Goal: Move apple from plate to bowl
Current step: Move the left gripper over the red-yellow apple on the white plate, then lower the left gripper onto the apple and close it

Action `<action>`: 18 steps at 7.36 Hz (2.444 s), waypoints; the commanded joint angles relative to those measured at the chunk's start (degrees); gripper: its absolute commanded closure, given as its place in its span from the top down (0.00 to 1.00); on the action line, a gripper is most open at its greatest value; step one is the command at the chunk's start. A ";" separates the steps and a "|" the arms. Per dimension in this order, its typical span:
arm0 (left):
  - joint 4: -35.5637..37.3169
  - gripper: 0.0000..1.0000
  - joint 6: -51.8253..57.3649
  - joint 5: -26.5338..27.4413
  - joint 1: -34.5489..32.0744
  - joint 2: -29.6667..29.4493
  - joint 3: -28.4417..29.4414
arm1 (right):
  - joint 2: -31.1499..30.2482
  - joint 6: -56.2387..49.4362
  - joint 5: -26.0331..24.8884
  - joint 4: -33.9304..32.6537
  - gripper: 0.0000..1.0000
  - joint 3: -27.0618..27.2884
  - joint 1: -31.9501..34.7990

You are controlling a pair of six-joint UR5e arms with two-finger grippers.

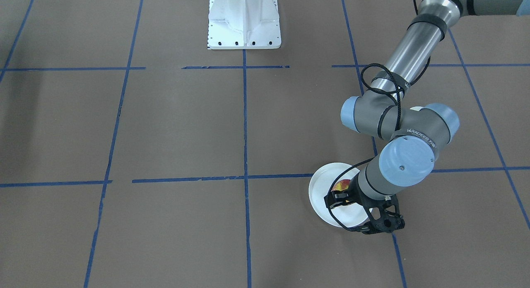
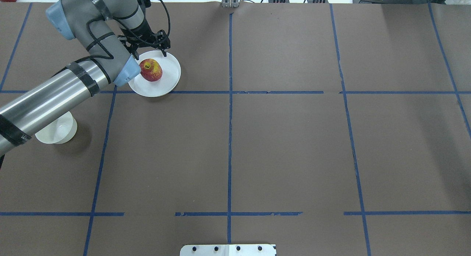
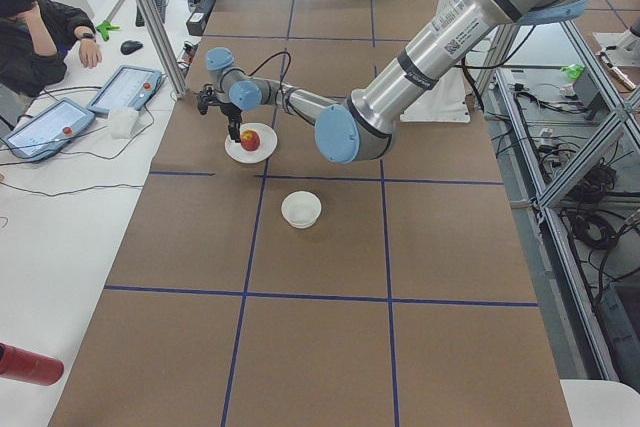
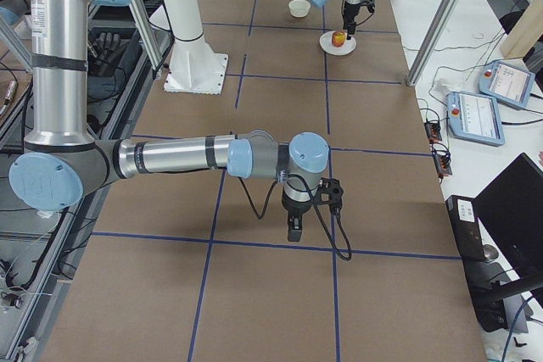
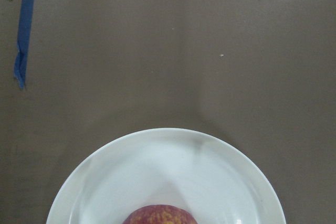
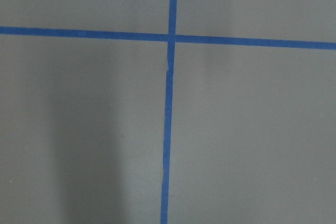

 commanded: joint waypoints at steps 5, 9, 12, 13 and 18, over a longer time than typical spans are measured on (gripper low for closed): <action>-0.14 1.00 0.19 -0.49 -0.06 1.90 -0.92 | 0.00 0.00 0.00 0.00 1.00 0.00 0.00; -0.14 1.00 -0.43 -0.67 2.39 2.16 -2.06 | 0.00 0.00 0.09 0.00 1.00 0.00 0.00; -0.49 1.00 -0.43 -0.58 3.36 2.78 -2.06 | 0.00 0.00 0.00 0.00 1.00 0.00 0.00; -1.10 1.00 -0.43 -0.58 3.45 3.12 -1.97 | 0.00 0.00 0.00 0.00 1.00 0.00 0.00; -0.50 0.00 -0.17 -0.49 1.19 5.39 -7.02 | 0.00 0.00 0.00 0.00 1.00 0.00 0.00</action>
